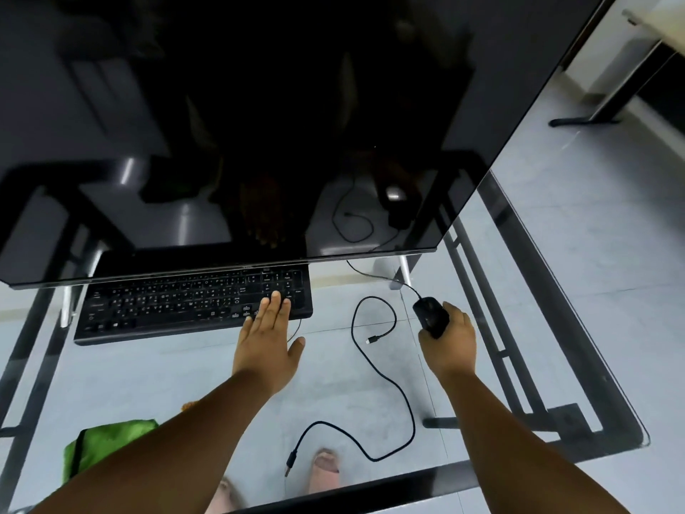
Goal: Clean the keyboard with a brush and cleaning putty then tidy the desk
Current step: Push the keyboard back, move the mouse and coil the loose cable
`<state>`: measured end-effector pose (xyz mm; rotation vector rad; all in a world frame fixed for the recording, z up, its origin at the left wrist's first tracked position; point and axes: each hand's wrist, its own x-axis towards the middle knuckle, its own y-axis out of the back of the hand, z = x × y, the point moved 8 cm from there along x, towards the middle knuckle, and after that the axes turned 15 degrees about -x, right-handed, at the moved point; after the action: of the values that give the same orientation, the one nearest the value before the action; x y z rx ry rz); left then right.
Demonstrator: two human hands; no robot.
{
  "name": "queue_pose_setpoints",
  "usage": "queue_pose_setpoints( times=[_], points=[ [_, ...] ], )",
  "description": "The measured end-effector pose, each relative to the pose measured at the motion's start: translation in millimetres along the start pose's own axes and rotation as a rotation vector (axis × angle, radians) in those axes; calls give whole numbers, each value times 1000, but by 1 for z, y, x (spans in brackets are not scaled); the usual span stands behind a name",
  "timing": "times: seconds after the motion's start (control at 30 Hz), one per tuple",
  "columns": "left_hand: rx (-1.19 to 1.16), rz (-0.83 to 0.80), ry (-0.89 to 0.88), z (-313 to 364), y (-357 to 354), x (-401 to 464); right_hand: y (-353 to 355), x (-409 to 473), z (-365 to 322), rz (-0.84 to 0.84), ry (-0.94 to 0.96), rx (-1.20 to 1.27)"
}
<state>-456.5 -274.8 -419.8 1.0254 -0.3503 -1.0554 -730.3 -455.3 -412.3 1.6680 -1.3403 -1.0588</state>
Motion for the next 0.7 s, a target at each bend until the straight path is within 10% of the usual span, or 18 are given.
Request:
queue_pose_setpoints(
  times=[0.7],
  points=[
    [1,42,50,-23,9,20,-27,45,-86,-16,-6,180]
  ],
)
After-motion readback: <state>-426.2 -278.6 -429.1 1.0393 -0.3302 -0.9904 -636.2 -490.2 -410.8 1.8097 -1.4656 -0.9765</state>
